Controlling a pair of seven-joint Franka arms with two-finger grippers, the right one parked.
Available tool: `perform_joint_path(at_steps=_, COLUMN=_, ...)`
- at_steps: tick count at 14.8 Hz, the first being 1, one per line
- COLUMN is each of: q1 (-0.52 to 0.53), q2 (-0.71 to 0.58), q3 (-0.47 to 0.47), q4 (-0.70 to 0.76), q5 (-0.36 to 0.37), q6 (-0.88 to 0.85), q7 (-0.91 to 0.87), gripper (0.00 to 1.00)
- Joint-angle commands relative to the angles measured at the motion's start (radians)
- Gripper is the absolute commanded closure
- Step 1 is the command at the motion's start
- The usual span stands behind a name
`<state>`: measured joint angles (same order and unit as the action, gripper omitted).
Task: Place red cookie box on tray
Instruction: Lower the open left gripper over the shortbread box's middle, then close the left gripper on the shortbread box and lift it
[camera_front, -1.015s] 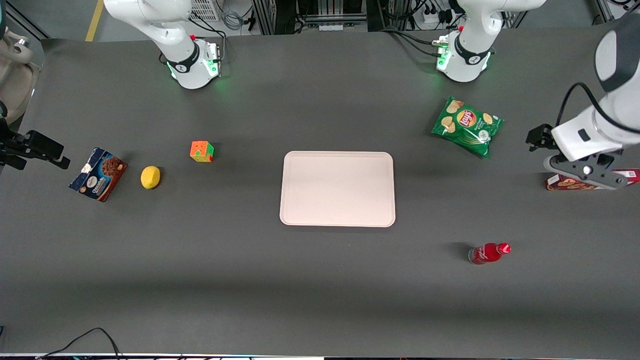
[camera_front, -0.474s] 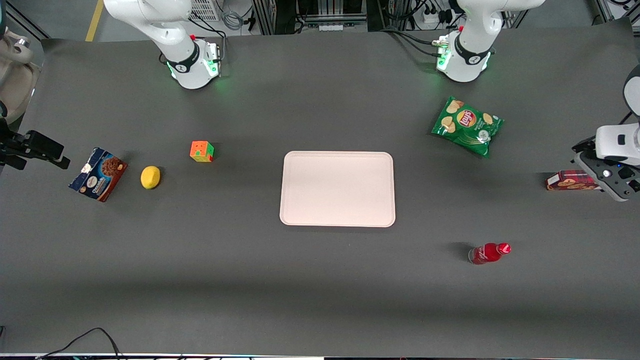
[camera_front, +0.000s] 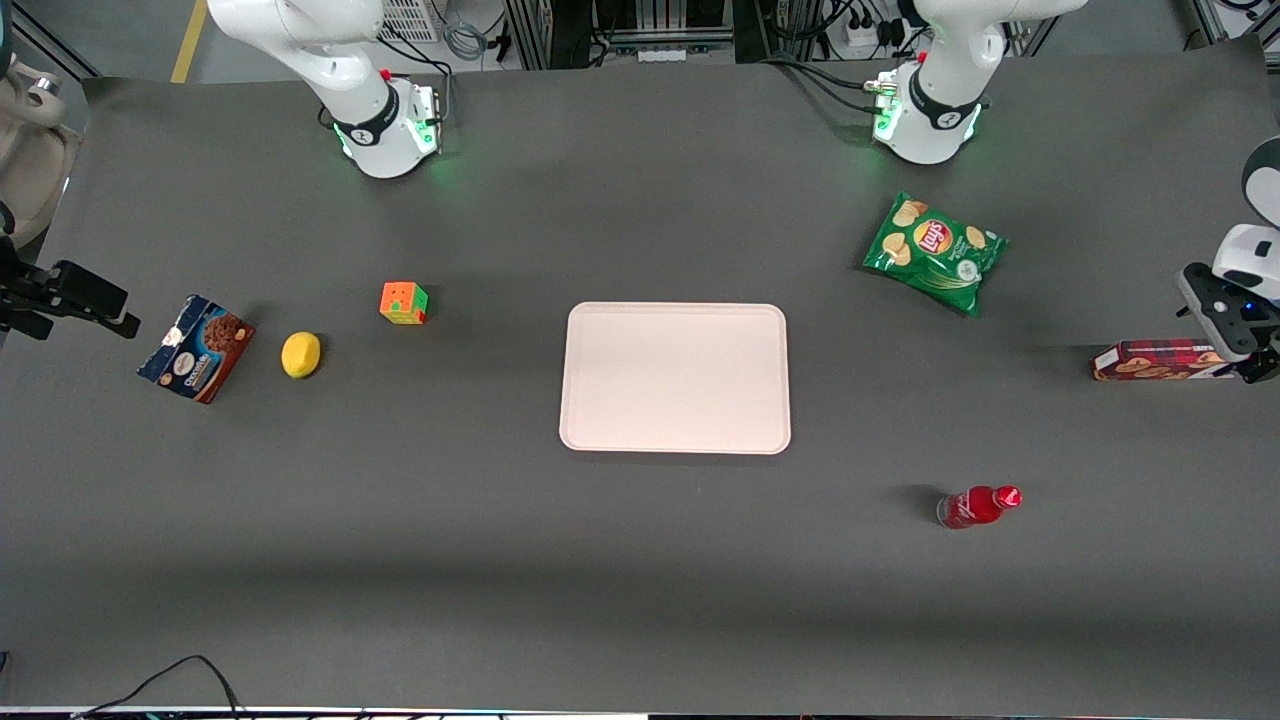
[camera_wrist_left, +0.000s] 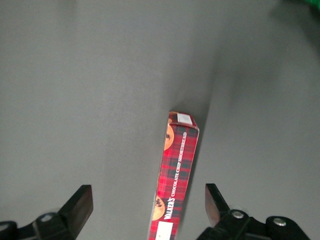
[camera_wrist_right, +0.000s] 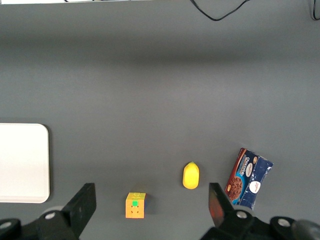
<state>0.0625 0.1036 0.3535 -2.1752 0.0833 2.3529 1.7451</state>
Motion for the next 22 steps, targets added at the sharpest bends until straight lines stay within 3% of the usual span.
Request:
perform_joint_path(at_steps=1, q1=0.026, q2=0.060, q3=0.028, q4=-0.003, q5=-0.112, q6=0.074, q7=0.271, gripper=0.00)
perform_joint_path(at_steps=10, q1=0.109, q2=0.220, q3=0.053, q4=0.000, q5=-0.359, q6=0.189, q7=0.683, gripper=0.00)
perform_joint_path(at_steps=22, q1=0.126, q2=0.321, q3=0.052, q4=0.025, q5=-0.413, q6=0.252, q7=0.692, gripper=0.00)
